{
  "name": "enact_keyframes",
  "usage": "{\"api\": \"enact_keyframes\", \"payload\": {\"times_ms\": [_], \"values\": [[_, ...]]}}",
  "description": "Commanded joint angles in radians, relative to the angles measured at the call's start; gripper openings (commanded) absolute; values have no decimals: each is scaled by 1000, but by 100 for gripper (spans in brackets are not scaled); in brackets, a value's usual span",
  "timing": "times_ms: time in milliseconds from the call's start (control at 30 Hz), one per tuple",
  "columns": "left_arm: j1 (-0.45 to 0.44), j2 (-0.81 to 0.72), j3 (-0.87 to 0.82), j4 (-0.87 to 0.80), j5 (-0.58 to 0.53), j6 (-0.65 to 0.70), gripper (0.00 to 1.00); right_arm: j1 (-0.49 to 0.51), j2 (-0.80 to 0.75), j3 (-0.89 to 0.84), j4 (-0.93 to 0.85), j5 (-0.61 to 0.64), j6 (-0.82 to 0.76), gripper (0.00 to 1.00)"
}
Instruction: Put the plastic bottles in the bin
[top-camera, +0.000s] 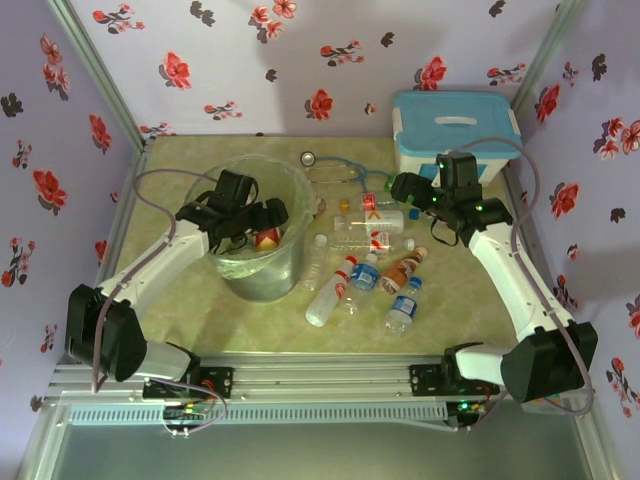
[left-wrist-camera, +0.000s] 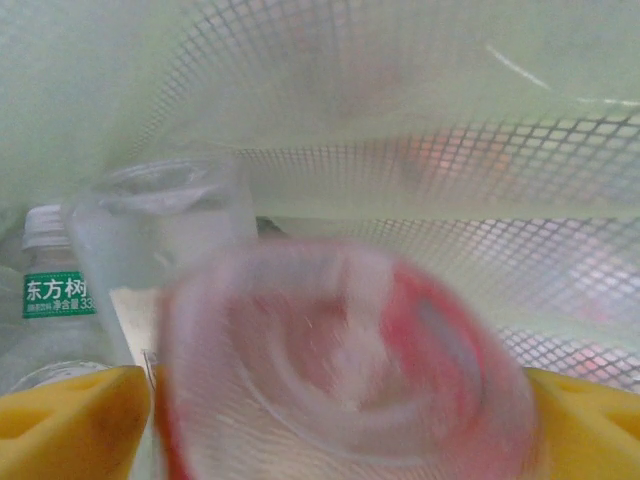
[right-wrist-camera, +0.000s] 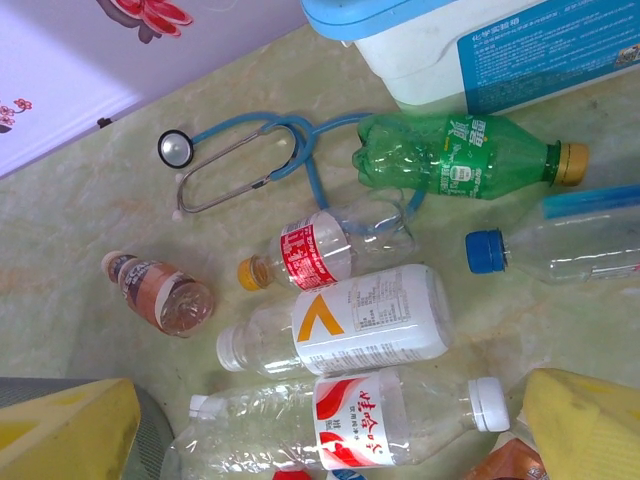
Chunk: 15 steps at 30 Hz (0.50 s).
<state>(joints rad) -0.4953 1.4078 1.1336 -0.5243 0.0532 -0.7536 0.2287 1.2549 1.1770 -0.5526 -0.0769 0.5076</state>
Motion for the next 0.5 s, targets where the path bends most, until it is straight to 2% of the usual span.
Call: {"api": "enact_keyframes", "payload": {"times_ms": [0,467], "values": [[-10,14,41,-3,-3,11,95,-6,10,-10,-5,15,16,99],[-11,10,81,-31,-7,39,98,-30,18,13,-79,17,17,98]]}}
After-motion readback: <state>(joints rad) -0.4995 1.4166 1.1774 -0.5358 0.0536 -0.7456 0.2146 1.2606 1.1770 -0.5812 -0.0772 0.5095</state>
